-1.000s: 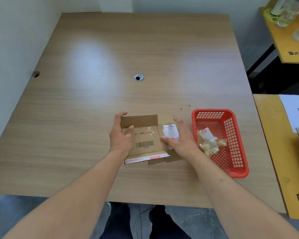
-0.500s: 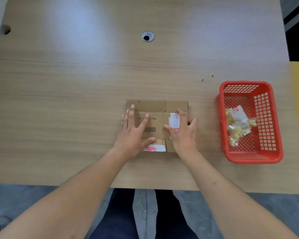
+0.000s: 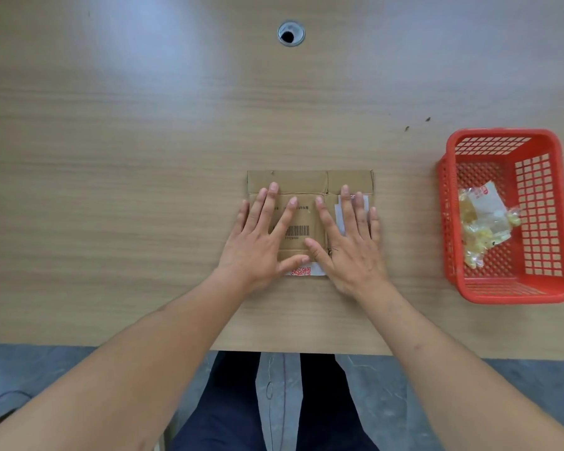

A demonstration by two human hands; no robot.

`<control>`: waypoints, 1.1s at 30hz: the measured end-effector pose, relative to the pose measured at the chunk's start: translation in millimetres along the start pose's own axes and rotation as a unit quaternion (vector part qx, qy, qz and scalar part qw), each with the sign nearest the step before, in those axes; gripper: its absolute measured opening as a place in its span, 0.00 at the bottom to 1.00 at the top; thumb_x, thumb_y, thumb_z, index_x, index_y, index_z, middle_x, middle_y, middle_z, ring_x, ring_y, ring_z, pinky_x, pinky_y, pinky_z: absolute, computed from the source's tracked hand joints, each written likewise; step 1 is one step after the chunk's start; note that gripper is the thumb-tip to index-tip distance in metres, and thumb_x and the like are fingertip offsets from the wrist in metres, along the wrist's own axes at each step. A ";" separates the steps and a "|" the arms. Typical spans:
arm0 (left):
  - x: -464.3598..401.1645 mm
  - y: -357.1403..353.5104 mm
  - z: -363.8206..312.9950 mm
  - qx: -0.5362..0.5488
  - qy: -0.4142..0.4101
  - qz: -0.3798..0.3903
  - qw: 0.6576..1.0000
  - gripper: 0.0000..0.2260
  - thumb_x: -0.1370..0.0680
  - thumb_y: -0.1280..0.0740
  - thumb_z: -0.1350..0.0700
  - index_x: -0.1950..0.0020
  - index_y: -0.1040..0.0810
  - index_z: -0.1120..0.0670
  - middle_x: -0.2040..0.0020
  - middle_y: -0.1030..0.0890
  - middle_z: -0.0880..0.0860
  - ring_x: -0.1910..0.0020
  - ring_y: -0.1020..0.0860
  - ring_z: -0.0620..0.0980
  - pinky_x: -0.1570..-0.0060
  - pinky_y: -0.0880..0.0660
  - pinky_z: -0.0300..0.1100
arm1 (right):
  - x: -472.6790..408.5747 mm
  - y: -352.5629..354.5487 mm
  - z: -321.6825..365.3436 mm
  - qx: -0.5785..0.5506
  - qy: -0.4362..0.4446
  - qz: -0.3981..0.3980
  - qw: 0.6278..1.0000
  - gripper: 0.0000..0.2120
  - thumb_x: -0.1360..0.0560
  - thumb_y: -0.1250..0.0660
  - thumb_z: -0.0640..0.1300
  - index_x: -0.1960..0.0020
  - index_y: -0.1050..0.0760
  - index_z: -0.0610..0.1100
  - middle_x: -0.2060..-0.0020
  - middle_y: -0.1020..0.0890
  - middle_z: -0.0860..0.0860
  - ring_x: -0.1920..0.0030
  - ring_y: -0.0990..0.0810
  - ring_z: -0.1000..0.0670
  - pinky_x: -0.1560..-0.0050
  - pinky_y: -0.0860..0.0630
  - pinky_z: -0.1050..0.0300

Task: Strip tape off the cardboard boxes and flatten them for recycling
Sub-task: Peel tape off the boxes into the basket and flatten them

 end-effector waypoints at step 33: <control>42.2 17.3 -43.2 0.306 0.328 -0.033 0.893 0.48 0.28 0.21 0.52 0.18 0.48 0.37 0.29 0.47 0.53 0.30 0.41 0.56 0.27 0.37 0.50 | 28.9 40.6 -18.5 -0.335 -0.149 0.005 0.930 0.32 0.25 0.23 0.44 0.24 0.30 0.52 0.18 0.45 0.47 0.19 0.45 0.49 0.23 0.40 0.57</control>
Point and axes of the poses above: each hand's wrist, its own x-axis away from the middle knuckle, its own y-axis out of the back of the hand, z = x × y, the point moved 3 cm from there along -x, towards the middle knuckle
